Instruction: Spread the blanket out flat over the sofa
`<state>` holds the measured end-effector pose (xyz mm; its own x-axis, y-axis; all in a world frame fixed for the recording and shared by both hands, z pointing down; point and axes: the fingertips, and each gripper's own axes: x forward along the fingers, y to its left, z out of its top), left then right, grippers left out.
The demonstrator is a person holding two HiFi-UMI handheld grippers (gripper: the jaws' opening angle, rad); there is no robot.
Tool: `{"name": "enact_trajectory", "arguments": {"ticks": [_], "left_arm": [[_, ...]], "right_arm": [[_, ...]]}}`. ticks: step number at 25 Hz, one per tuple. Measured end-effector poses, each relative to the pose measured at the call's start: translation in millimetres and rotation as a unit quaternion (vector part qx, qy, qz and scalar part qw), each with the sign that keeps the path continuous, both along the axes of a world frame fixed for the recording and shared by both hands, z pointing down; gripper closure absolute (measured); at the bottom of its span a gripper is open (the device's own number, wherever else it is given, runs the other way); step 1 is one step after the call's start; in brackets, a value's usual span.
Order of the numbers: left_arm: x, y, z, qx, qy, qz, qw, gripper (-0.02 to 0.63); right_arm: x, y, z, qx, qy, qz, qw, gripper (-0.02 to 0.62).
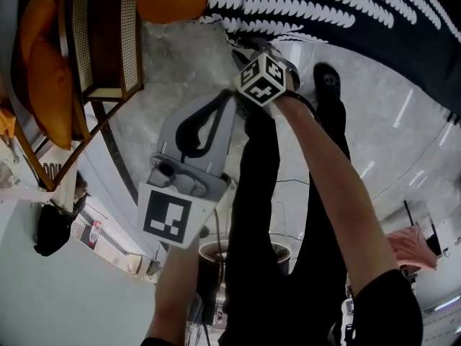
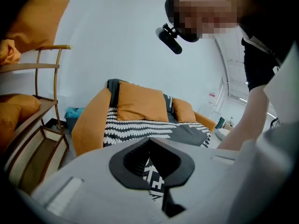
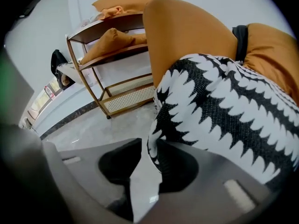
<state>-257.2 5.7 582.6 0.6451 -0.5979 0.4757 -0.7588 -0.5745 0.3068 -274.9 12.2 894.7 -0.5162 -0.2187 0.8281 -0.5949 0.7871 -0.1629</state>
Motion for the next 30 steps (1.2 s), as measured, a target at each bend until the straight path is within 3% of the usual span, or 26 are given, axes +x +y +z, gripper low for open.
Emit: {"name": "enact_trajectory", "arguments": {"ticks": [6,16,30], "left_arm": [[1,-1,-18,0.005,-0.001,-0.017,0.9998,0.600],[26,8,-65,0.017,-0.006,-0.042,0.9989,0.600],[83,8,-147,0.027,-0.001,-0.087,0.9958,0.600]], "right_arm": [[7,3,-19,-0.004,-0.009,0.008,1.000,0.451],[45,14,-90,0.013,-0.026,-0.007,1.000,0.451],[149,-9,-247,0.053,-0.064,0.032,0.996,0.492]]}}
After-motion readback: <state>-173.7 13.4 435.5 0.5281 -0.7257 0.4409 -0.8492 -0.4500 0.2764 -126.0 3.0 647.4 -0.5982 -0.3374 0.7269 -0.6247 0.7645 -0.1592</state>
